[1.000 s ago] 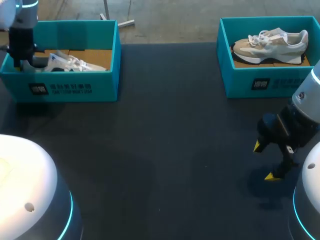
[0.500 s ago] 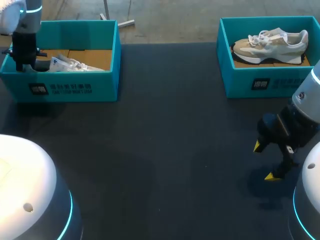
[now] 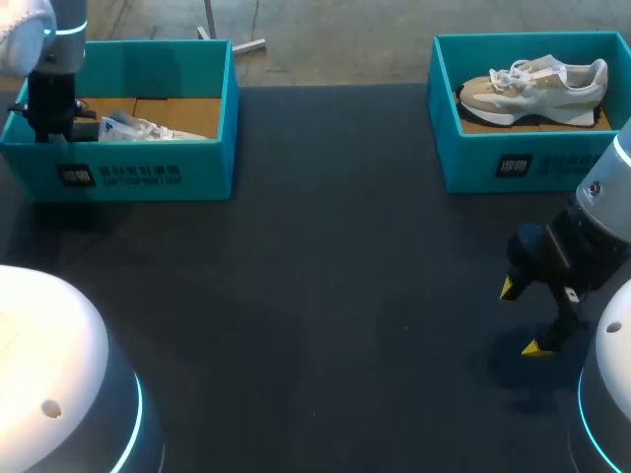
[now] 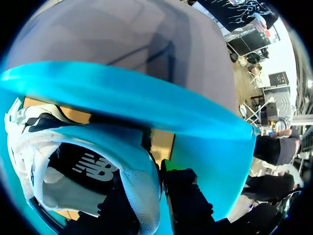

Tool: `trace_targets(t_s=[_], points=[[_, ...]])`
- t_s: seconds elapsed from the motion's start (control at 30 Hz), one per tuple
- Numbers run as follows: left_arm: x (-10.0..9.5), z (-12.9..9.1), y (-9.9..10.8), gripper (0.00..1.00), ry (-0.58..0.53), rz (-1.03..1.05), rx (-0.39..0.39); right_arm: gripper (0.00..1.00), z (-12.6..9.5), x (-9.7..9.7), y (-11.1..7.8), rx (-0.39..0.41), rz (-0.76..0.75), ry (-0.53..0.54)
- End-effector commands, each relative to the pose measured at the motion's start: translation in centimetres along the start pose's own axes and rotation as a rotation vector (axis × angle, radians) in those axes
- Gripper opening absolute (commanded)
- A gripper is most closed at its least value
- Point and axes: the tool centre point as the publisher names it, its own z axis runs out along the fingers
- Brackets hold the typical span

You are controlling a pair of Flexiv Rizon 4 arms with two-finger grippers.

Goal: Take the shoe out of the shoebox, open the shoe tongue, remove and reinsert the insole, then place the shoe into the shoebox

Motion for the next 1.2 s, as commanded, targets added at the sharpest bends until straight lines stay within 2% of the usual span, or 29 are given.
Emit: trace_targets(t_s=[0.03, 0.13, 0.27, 0.4, 0.53, 0.8, 0.97, 1.03, 1.1, 1.2], points=[[0.0, 0.5, 0.1, 0.11, -0.014, 0.008, -0.005, 1.00, 0.1, 0.0, 0.0, 0.002, 0.000, -0.001], [0.2, 0.5, 0.1, 0.32, -0.030, 0.010, -0.015, 1.00, 0.1, 0.0, 0.0, 0.002, 0.000, -0.001], [0.5, 0.2, 0.3, 0.34, -0.049, 0.006, -0.018, 1.00, 0.1, 0.0, 0.0, 0.002, 0.000, -0.001], [0.5, 0.0, 0.4, 0.44, -0.058, 0.013, -0.023, 1.00, 0.1, 0.0, 0.0, 0.002, 0.000, -0.001], [0.6, -0.3, 0.4, 0.44, -0.075, 0.015, -0.019, 1.00, 0.1, 0.0, 0.0, 0.002, 0.000, -0.001], [0.3, -3.1, 0.4, 0.50, -0.125, 0.030, -0.027, 1.00, 0.1, 0.0, 0.0, 0.002, 0.000, -0.001], [0.4, -4.6, 0.3, 0.73, -0.131, 0.040, -0.042, 1.00, 0.1, 0.0, 0.0, 0.002, 0.000, -0.001], [0.6, -5.1, 0.2, 0.89, -0.132, 0.044, -0.042, 1.00, 0.1, 0.0, 0.0, 0.002, 0.000, -0.001], [0.7, -5.6, 0.0, 1.00, -0.135, 0.051, -0.040, 1.00, 0.1, 0.0, 0.0, 0.002, 0.000, -0.001], [0.9, -6.6, -0.3, 1.00, -0.150, 0.055, -0.037, 1.00, 0.1, 0.0, 0.0, 0.002, 0.000, -0.001]])
